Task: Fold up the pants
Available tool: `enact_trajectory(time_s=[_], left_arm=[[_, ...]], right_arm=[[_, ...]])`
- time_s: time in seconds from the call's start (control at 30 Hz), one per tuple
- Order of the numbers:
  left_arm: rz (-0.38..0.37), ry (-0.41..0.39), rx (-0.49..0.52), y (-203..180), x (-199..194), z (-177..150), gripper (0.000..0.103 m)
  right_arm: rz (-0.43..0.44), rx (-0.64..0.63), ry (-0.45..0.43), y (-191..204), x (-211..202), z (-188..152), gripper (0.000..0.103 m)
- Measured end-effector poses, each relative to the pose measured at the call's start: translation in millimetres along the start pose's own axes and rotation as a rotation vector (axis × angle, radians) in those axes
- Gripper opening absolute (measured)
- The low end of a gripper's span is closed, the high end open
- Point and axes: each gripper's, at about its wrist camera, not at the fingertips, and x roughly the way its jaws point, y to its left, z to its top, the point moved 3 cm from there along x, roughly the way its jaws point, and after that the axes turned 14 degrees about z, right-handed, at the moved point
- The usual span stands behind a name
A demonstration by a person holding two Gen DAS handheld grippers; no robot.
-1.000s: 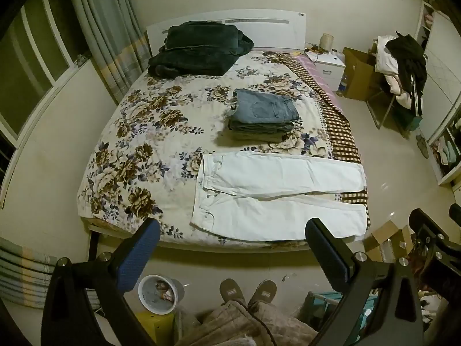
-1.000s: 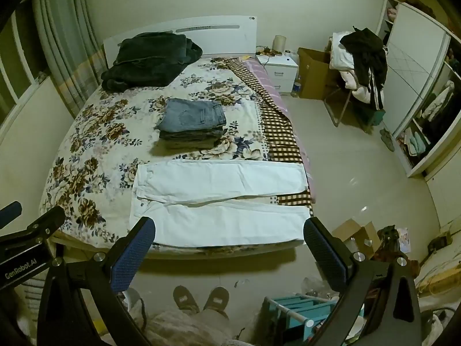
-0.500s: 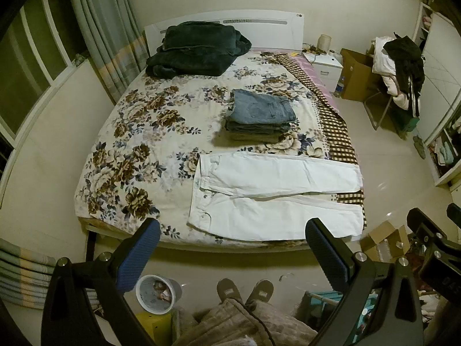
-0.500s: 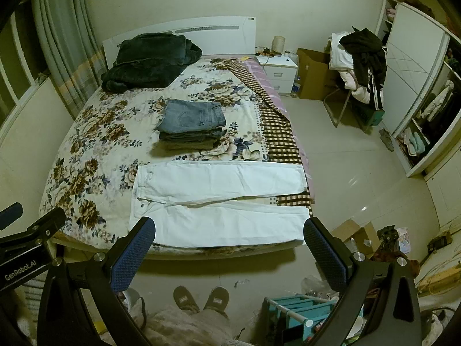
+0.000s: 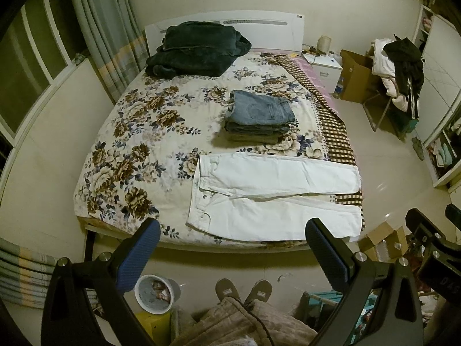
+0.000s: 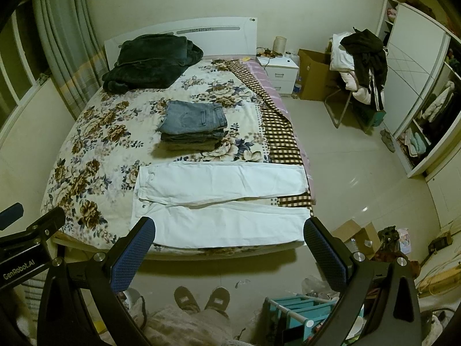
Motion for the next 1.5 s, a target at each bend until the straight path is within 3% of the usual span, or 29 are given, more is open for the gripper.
enact_trajectory(time_s=[1.5], left_arm=[[-0.008,0.012,-0.006,-9.8,-3.3,1.1,0.103]], right_arm=[[0.01,-0.011,0.004,0.5,4.7,4.8,0.103]])
